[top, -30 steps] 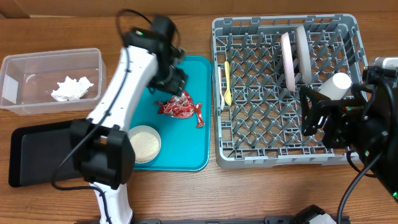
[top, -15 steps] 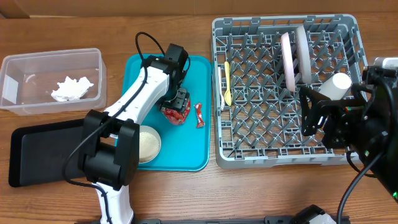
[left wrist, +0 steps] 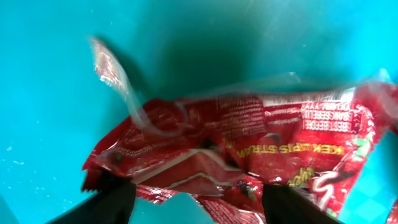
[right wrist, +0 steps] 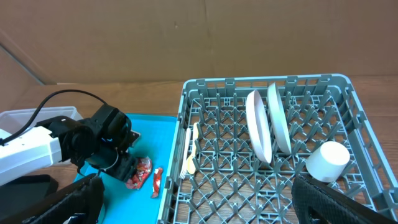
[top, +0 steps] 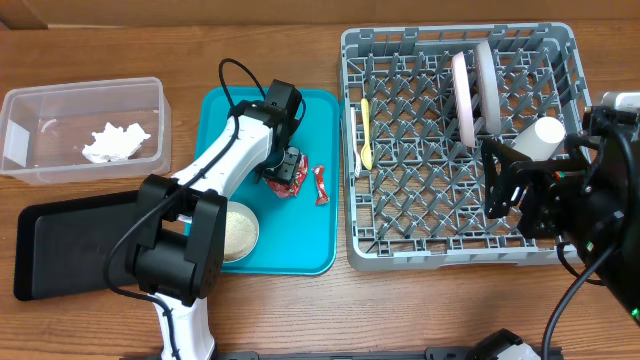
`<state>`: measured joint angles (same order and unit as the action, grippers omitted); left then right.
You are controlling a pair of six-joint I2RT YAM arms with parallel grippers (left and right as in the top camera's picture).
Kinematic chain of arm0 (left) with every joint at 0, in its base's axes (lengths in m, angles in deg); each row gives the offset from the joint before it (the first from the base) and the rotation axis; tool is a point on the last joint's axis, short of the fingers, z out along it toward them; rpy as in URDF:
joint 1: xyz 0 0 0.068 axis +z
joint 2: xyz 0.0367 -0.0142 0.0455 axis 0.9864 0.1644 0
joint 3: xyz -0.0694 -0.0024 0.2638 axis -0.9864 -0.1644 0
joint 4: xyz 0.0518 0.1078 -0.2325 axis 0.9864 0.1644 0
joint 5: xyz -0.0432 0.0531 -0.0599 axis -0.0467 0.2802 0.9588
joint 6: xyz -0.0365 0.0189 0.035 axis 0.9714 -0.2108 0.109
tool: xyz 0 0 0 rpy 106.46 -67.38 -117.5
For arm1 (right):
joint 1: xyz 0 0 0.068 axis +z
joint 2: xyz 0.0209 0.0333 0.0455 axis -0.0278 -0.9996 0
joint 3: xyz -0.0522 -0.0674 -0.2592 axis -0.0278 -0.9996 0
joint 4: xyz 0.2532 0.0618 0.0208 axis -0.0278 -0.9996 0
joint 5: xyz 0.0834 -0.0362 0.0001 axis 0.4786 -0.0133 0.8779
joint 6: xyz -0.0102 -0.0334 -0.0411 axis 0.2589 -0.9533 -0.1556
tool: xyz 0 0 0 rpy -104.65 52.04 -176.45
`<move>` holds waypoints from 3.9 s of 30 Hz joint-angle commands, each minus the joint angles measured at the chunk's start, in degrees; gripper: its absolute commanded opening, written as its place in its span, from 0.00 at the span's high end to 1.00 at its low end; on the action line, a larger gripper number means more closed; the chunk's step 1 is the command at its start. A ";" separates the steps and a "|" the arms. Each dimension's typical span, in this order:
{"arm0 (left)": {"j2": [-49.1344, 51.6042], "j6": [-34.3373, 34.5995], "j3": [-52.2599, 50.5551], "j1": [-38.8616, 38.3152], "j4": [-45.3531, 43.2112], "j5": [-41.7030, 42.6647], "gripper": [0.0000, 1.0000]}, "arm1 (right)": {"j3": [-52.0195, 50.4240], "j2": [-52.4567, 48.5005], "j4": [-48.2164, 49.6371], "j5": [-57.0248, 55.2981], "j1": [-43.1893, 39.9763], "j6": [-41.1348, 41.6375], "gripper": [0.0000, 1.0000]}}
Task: Sort waste into correct bins and load items into the dishwasher rack
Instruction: 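Lower the left gripper onto the red candy wrappers and grasp them, then carry the wrappers to the clear bin and drop them in, then grasp the small remaining red wrapper with the left gripper, then carry the small wrapper to the clear bin and drop it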
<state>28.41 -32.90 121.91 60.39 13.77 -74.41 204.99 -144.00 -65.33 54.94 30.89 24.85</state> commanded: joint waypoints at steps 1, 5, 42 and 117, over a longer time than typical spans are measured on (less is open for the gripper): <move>0.13 0.35 -1.14 0.35 -0.39 -0.68 0.55 | 0.02 0.20 0.24 -0.81 0.22 -0.15 0.00; 0.13 1.20 -1.14 0.35 -0.17 -0.44 0.95 | 0.02 0.20 0.24 -0.81 0.22 -0.15 0.00; 0.00 8.26 23.76 3.15 20.06 1.57 0.96 | 0.02 0.20 0.24 -0.79 0.22 -0.15 0.00; -0.83 15.19 22.75 7.48 19.17 17.55 0.96 | 0.02 0.20 0.24 -0.79 0.22 -0.15 0.00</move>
<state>29.22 -12.05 132.09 63.26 25.66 -52.53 204.92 -144.00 -65.38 54.92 30.89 24.74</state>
